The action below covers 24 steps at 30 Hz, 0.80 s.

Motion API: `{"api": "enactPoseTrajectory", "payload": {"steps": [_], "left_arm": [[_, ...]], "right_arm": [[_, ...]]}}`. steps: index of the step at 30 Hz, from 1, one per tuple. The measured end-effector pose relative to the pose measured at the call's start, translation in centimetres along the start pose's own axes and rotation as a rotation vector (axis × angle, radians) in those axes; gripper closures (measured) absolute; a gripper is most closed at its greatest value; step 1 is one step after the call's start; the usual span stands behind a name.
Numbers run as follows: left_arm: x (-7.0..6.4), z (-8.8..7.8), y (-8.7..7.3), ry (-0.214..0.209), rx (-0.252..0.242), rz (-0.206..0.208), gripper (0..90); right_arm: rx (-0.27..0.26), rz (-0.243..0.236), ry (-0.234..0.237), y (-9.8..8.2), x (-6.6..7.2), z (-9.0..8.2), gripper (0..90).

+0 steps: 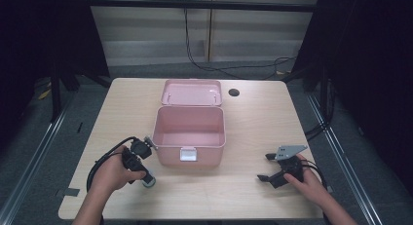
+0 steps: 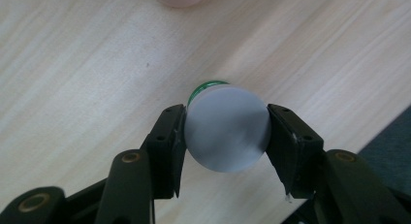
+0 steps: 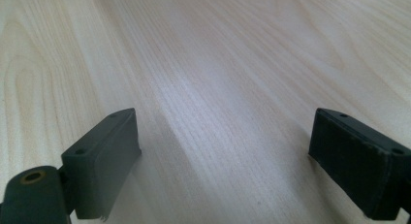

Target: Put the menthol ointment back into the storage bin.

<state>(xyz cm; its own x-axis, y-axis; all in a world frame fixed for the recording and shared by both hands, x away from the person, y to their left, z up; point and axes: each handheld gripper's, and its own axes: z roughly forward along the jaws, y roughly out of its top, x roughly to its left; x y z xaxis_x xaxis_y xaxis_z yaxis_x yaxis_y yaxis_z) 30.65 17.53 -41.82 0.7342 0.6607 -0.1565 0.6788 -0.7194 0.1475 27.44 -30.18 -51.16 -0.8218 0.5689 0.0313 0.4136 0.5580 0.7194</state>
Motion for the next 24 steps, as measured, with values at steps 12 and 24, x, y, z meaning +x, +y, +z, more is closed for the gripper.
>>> {"api": "enactPoseTrajectory", "payload": {"steps": [12,24], "left_arm": [[0.1,-4.5,1.3,-0.017,-0.001,-0.054,50.3],[-0.5,-8.8,4.0,-0.031,0.005,-0.061,50.4]], "right_arm": [[0.0,0.0,0.0,0.0,0.0,0.0,10.2],[0.0,0.0,-0.001,0.0,0.0,0.0,10.2]]}}
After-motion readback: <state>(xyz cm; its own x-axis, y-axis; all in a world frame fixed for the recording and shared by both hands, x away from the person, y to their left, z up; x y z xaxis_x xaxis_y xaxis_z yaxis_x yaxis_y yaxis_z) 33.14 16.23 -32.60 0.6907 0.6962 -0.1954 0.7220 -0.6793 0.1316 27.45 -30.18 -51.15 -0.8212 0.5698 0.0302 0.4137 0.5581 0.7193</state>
